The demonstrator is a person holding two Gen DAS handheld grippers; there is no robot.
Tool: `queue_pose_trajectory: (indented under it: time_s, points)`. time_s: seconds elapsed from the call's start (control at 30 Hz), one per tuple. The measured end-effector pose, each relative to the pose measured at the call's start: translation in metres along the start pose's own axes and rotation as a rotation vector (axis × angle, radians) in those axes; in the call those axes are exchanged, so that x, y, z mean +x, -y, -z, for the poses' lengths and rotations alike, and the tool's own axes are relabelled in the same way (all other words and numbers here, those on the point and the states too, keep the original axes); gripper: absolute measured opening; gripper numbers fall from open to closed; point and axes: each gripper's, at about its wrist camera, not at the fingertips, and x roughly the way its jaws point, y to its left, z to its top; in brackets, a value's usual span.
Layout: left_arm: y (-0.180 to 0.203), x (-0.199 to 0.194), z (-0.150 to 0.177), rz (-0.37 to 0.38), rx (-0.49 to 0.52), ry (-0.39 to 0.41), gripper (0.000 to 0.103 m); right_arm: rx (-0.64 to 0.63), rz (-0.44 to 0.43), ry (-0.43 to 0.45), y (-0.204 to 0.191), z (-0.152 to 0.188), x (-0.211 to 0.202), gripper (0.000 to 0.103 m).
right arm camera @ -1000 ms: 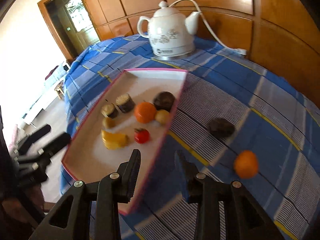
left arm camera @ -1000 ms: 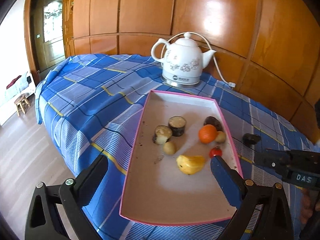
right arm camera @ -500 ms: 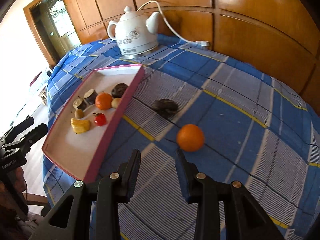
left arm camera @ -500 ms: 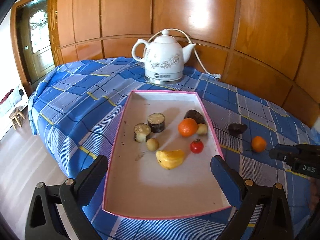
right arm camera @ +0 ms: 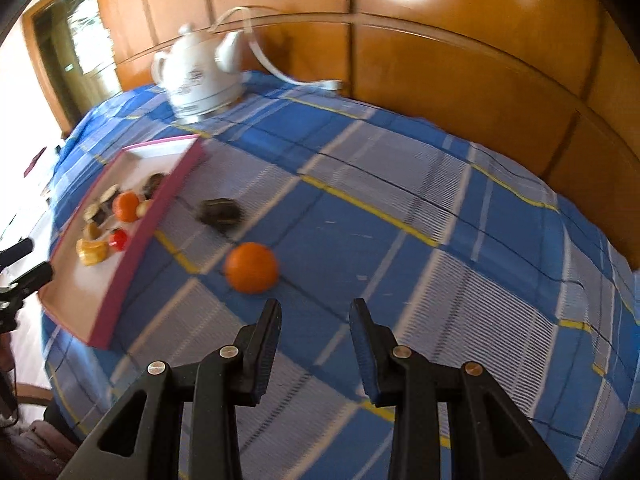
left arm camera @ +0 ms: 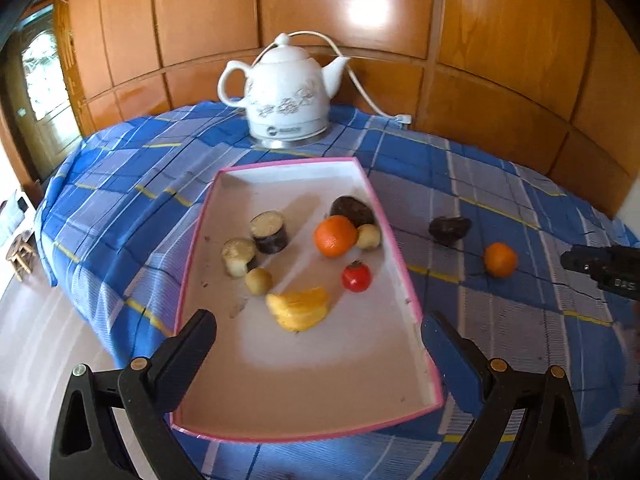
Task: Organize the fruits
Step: 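Grasp the dark lumpy tuber with the left gripper while the right reaches toward the orange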
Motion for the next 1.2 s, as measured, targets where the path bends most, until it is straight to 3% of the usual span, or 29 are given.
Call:
queue_pose_trajectory:
  time_s: [0.13, 0.27, 0.3, 0.5, 0.63, 1.0, 1.1, 1.2]
  points:
    - [0.02, 0.002, -0.015, 0.033, 0.082, 0.02, 0.094, 0.085, 0.008, -0.007, 0.024, 0.005, 0.008, 0.036]
    - [0.042, 0.013, -0.032, 0.127, 0.153, -0.013, 0.064, 0.133, -0.02, 0.006, 0.031, 0.001, 0.005, 0.036]
    - [0.048, 0.018, -0.036, 0.139, 0.172, -0.031, 0.061, 0.14, -0.032, 0.011, 0.031, 0.0, 0.004, 0.036]
    - [0.088, 0.052, -0.064, 0.189, 0.229, -0.091, 0.061, 0.14, -0.069, 0.006, 0.026, -0.003, 0.004, 0.036]
    - [0.105, 0.08, -0.081, 0.223, 0.206, -0.133, 0.064, 0.139, -0.077, 0.008, 0.024, -0.004, 0.003, 0.036]
    - [0.133, 0.152, -0.092, 0.194, 0.2, -0.25, 0.067, 0.125, -0.086, 0.016, 0.021, -0.009, 0.002, 0.036]
    - [0.131, 0.167, -0.083, 0.192, 0.176, -0.308, 0.056, 0.119, -0.084, 0.014, 0.021, -0.009, 0.003, 0.036]
    - [0.132, 0.158, -0.078, 0.218, 0.188, -0.272, 0.048, 0.114, -0.077, 0.015, 0.021, -0.009, 0.003, 0.036]
